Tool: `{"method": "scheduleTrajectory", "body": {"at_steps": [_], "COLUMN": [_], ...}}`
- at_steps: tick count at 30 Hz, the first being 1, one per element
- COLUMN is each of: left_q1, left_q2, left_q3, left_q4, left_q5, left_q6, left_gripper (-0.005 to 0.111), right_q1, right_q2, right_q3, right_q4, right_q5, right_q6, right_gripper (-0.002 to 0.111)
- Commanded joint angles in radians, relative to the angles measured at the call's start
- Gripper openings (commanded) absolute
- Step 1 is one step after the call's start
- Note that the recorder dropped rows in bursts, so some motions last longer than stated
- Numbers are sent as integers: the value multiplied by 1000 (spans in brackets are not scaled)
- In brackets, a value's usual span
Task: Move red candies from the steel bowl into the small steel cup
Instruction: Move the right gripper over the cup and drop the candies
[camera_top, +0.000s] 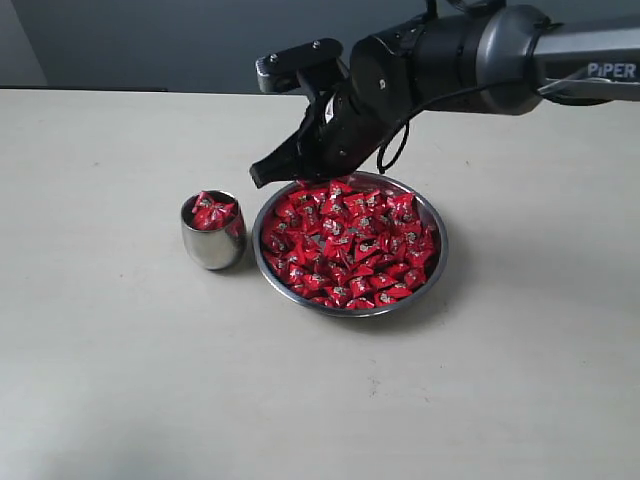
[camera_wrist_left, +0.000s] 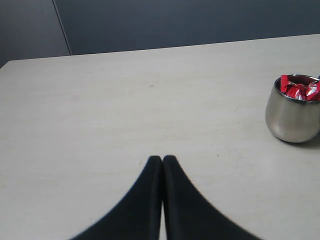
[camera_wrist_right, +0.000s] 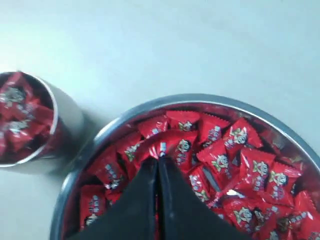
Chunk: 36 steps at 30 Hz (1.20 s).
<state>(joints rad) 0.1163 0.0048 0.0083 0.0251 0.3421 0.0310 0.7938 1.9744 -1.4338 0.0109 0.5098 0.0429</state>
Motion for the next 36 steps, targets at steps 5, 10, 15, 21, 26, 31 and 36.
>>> {"method": "scheduleTrajectory", "body": {"at_steps": [5, 10, 15, 21, 26, 31, 36], "left_q1": [-8, -8, -8, -8, -8, -8, -8], "left_q2": [-5, -5, -5, -5, -5, -5, -5], "left_q3": [-8, -8, -8, -8, -8, -8, -8], "left_q4": [2, 2, 2, 2, 2, 2, 2], "left_q5": [-5, -5, -5, -5, -5, -5, -5], "left_q6": [-2, -2, -2, -2, -2, -2, -2], "left_gripper": [0, 0, 0, 0, 0, 0, 0], "right_q1": [120, 155, 174, 174, 174, 174, 174], "right_q2": [-28, 23, 89, 166, 202, 204, 204], "right_q3": [-5, -68, -139, -205, -236, -240, -240], "right_q4": [29, 29, 43, 60, 58, 34, 18], "right_q5": [-151, -133, -86, -35, -14, 5, 21], "right_q6": [-43, -48, -64, -77, -77, -79, -79], "right_gripper": [-1, -1, -1, -1, -1, -1, 10]}}
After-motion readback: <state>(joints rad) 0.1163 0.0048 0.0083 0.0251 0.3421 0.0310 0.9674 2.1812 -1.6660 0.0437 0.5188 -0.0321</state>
